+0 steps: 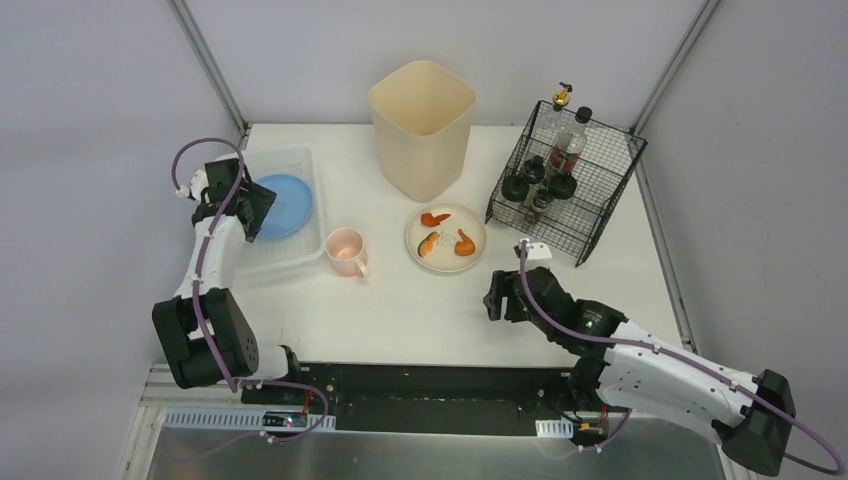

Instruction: Clear the kitchen counter

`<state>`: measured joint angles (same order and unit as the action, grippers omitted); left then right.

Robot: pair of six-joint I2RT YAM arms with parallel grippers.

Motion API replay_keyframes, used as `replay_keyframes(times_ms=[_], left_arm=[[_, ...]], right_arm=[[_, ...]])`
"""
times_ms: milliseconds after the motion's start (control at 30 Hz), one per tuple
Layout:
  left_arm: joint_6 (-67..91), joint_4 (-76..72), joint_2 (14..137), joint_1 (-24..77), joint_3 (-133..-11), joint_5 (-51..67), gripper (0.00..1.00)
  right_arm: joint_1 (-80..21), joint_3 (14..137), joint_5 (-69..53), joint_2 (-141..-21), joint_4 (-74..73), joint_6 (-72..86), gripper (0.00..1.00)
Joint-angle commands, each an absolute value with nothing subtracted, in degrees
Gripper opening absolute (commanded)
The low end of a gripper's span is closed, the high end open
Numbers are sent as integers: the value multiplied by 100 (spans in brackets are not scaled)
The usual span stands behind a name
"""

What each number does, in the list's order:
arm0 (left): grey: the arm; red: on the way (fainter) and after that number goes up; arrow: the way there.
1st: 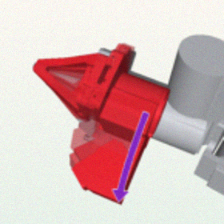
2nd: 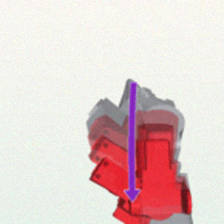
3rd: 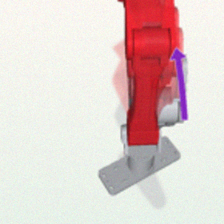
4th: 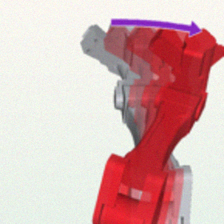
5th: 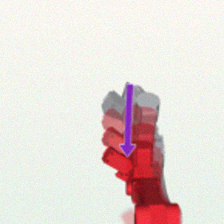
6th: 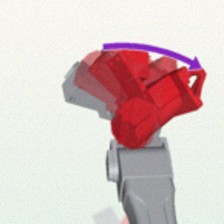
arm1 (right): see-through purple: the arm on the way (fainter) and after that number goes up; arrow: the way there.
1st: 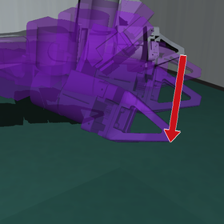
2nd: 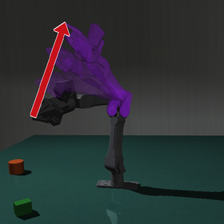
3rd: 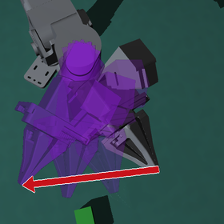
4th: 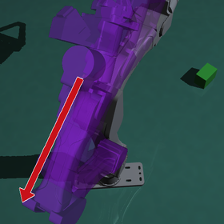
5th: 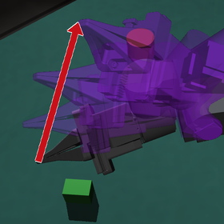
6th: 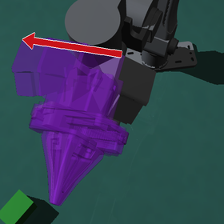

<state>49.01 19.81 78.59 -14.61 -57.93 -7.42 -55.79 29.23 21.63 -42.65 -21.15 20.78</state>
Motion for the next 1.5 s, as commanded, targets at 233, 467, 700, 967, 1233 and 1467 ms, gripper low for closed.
replay_keyframes(times_ms=[233, 467, 700, 967, 1233, 1467], left_arm=[[4541, 2386, 6988, -946, -5425, -82, 68], [4025, 2777, 6364, -790, -5409, 682, 69], [3519, 3435, 5742, -711, -5428, 1322, 74], [2962, 3874, 5019, -712, -5173, 1955, 74], [2505, 4179, 4458, -709, -4862, 1956, 78], [2400, 4192, 4576, -712, -4752, 2229, 77]], right_arm=[[-5528, 3405, 2834, -5115, -1892, 3419, 75], [-5515, 3555, 3192, -5830, -1354, 4165, 77], [-5348, 3520, 3479, -6337, -662, 5142, 76], [-5238, 3579, 3446, -7223, -78, 5894, 71], [-5234, 3608, 3506, -7952, 738, 6183, 60], [-5238, 3644, 3510, -8598, 1084, 6583, 54]])
